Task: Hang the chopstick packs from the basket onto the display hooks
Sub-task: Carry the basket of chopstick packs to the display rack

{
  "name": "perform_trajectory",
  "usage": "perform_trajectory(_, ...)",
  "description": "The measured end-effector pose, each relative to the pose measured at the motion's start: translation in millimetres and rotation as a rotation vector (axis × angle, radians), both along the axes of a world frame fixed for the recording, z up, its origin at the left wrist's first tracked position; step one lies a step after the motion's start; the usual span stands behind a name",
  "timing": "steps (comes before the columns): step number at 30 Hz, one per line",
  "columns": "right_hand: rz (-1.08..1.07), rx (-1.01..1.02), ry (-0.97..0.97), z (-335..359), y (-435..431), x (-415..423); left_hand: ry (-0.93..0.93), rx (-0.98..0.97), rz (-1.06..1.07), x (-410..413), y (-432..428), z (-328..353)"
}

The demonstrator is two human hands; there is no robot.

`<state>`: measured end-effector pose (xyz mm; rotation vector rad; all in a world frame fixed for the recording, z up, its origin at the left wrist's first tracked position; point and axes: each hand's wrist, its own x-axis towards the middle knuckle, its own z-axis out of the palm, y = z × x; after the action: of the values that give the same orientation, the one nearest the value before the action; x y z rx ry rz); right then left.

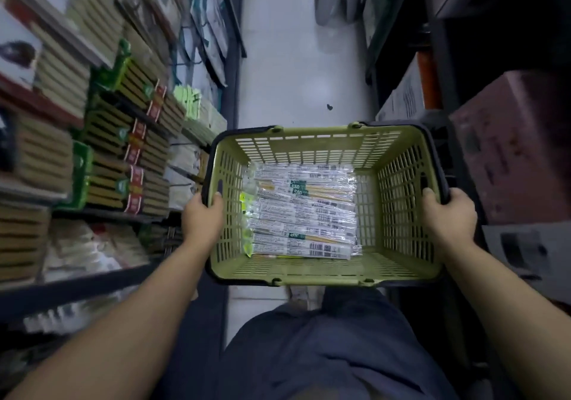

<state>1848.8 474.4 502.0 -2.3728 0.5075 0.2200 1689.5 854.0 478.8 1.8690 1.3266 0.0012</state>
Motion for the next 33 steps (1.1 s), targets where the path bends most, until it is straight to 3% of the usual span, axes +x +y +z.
perform_trajectory(17, 0.064, 0.029, 0.049, -7, 170, 382, 0.024, 0.089, 0.021, 364, 164, 4)
perform_trajectory(33, 0.146, 0.035, 0.036, -10, 351, 735, 0.019, -0.009, 0.004, 696, 344, 7)
